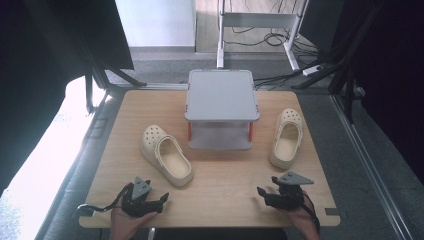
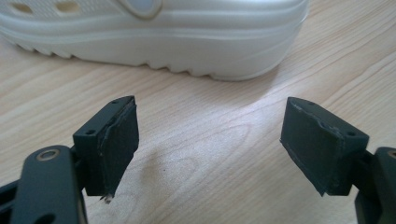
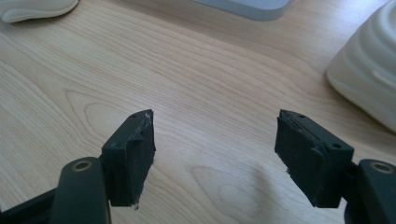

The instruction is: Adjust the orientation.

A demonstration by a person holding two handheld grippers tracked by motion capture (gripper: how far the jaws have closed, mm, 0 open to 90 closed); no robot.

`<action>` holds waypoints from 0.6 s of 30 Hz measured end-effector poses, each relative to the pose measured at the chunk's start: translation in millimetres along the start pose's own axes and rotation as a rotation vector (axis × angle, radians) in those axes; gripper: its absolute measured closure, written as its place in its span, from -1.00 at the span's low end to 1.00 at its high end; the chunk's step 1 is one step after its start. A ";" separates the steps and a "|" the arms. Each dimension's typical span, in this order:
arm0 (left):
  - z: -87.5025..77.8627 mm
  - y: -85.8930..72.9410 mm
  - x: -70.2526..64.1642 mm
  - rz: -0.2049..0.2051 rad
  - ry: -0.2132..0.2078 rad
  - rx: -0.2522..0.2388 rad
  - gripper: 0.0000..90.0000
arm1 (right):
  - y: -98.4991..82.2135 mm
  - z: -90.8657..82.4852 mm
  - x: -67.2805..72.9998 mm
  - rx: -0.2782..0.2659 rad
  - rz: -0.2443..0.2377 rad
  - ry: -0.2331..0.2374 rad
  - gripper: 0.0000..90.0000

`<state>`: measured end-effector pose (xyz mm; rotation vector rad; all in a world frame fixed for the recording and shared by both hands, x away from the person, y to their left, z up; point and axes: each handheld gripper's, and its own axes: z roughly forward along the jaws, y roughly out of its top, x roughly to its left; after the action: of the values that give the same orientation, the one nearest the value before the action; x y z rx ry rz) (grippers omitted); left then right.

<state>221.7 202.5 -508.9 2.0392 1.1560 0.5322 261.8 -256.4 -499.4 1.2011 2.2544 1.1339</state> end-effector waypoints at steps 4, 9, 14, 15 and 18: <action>1.7 -0.7 -4.1 0.014 0.003 0.014 -0.56 | 1.5 -5.7 -6.0 -0.015 -0.001 0.007 -0.33; 4.7 0.9 -2.9 0.022 0.003 0.016 -0.55 | 7.9 -6.4 -10.5 -0.001 0.003 0.029 -0.31; 7.7 3.8 -1.0 0.018 -0.016 0.004 -0.51 | 17.6 -0.1 -7.5 0.034 -0.017 0.026 -0.31; 8.9 3.1 -1.3 0.026 -0.018 0.009 -0.51 | 17.8 0.5 -6.6 0.031 -0.014 0.023 -0.31; 9.9 1.4 -2.2 0.041 -0.016 0.020 -0.51 | 15.1 4.8 -4.0 0.038 -0.025 0.017 -0.30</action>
<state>227.8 196.3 -514.3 2.0850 1.1163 0.5253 275.2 -252.4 -490.8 1.1793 2.3070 1.1001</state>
